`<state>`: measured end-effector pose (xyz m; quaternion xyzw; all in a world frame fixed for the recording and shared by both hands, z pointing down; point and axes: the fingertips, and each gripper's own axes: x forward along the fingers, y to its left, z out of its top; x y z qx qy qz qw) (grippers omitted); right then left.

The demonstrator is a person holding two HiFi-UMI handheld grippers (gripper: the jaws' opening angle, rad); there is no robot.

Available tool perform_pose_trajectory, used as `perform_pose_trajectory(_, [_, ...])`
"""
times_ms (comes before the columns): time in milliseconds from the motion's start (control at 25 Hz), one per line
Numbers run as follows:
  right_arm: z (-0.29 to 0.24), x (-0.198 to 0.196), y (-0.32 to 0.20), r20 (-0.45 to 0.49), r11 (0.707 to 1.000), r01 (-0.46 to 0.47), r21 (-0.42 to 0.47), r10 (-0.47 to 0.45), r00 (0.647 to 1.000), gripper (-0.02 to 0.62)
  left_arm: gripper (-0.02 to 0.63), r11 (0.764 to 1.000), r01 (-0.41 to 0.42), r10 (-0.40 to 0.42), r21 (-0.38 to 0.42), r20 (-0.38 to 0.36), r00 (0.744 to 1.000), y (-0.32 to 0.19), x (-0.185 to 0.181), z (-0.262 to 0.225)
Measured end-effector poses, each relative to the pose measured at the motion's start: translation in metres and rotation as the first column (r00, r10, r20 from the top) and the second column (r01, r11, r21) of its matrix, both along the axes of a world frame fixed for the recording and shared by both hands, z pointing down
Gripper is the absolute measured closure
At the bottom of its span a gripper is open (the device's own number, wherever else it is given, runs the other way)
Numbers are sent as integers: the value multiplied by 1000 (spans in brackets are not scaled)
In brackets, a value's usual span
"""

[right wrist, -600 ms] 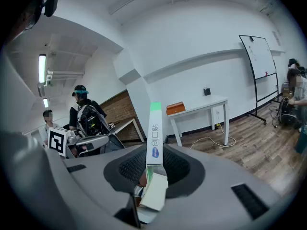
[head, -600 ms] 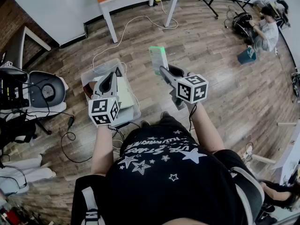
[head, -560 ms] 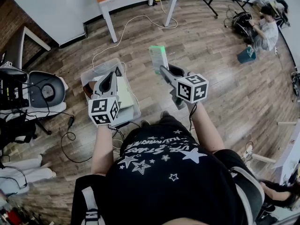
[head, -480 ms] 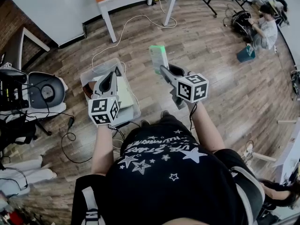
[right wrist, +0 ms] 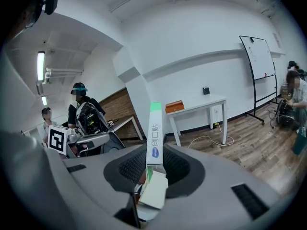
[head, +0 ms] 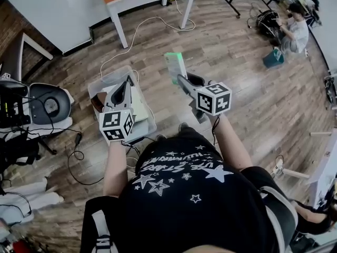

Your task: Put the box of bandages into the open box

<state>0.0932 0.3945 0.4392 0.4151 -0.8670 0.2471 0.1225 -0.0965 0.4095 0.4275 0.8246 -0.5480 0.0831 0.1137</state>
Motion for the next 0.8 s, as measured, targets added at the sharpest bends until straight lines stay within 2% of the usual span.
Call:
perform_pose_trajectory(200, [-2, 11, -11, -28, 1000, -9, 6, 9, 1000, 482, 586, 1000, 10, -10, -6, -6, 1000, -5, 1, 2])
perform_pose_trajectory(360, [-5, 19, -22, 1, 1000, -28, 7, 28, 1000, 482, 586, 1000, 21, -21, -5, -23, 1000, -14, 2, 2])
perform_pose_trajectory(480, [3, 20, -35, 17, 999, -30, -11, 31, 999, 482, 586, 1000, 26, -26, -10, -9, 1000, -23, 3, 6])
perform_pose_trajectory(800, [23, 27, -115, 46, 999, 24, -44, -22, 999, 482, 586, 996, 81, -81, -38, -3, 997, -87, 11, 18])
